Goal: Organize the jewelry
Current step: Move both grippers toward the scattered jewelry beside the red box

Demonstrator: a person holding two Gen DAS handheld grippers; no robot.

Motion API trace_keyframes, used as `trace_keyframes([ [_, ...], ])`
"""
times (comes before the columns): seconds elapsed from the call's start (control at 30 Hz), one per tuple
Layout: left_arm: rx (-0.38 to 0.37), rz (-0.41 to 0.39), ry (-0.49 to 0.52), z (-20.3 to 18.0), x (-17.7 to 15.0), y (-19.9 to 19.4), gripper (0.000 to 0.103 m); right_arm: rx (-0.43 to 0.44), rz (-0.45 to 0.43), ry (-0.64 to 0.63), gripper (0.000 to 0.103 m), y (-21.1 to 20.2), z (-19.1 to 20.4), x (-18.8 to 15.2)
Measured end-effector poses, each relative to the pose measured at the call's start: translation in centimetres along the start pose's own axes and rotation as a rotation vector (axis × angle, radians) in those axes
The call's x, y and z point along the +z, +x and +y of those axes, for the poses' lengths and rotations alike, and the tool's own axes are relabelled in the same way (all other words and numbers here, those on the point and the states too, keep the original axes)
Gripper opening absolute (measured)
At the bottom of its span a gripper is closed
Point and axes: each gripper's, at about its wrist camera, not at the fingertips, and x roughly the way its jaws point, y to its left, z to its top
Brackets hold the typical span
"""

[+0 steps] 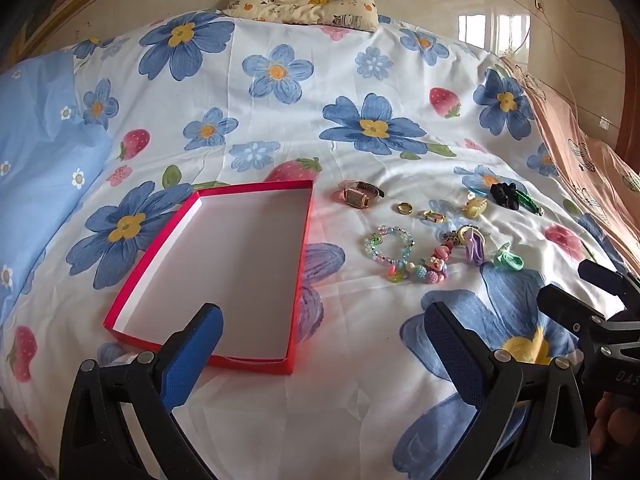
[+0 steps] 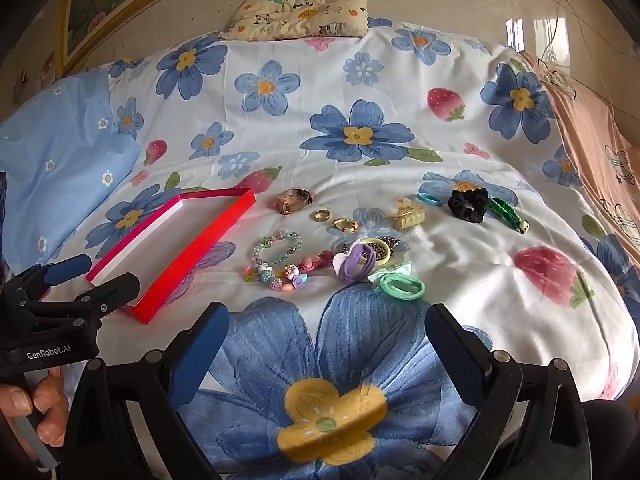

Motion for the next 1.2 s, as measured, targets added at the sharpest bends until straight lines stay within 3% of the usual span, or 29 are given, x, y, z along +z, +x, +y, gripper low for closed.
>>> trace_keyframes([
  [0.97, -0.017, 0.022, -0.005, 0.4, -0.1, 1.0, 0.102, 0.013, 0.000, 0.018, 0.099, -0.1, 0.1, 0.4],
  [1.2, -0.035, 0.041, 0.019, -0.1, 0.8, 2.1, 0.101, -0.023, -0.008, -0.016, 0.099, 0.3, -1.2, 0.8],
])
